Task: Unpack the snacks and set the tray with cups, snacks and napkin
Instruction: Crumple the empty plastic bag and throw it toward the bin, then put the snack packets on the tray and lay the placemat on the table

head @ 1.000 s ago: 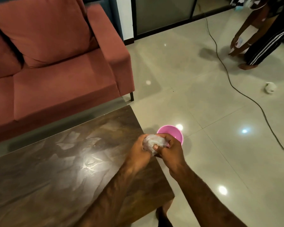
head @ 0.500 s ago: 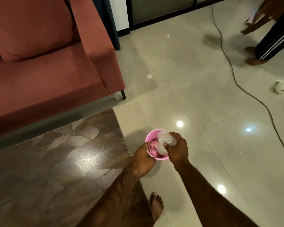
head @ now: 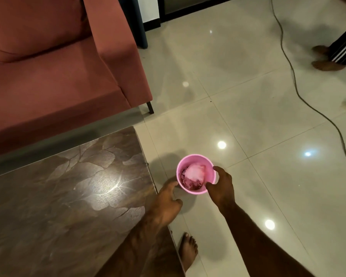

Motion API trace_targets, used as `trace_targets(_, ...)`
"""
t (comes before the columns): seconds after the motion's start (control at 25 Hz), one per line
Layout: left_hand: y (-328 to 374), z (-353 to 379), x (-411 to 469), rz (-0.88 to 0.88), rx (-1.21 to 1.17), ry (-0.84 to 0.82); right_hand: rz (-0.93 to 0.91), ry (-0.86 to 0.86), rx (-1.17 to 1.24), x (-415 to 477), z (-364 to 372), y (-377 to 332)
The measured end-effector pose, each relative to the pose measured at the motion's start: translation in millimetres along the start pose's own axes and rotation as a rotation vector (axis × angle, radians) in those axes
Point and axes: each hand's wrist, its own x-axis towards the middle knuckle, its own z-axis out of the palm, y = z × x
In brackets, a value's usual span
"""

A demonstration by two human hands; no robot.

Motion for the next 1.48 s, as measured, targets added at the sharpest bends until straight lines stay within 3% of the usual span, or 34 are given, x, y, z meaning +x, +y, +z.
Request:
trace_targets(0.24, 15, -1, -17, 0.028, 0.057, 0.001, -0.048, -0.132, -0.117, -47, -9, -1)
trace_targets(0.52, 15, -31, -57, 0.041, 0.101, 0.092, -0.22, -0.164, -0.159, -99, 4, -49)
trace_targets(0.8, -27, -93, -116, 0.049, 0.068, 0.172, -0.348, -0.288, -0.227, -166, 51, -98)
trace_targets(1.28, -228, -256, -253, 0.031, -0.076, 0.412, -0.624, -0.426, -0.646, -326, 235, -178)
trace_targets(1.48, -332, -321, -321, -0.091, -0.162, 0.527, -0.763, -0.565, -0.851, -408, 335, -209)
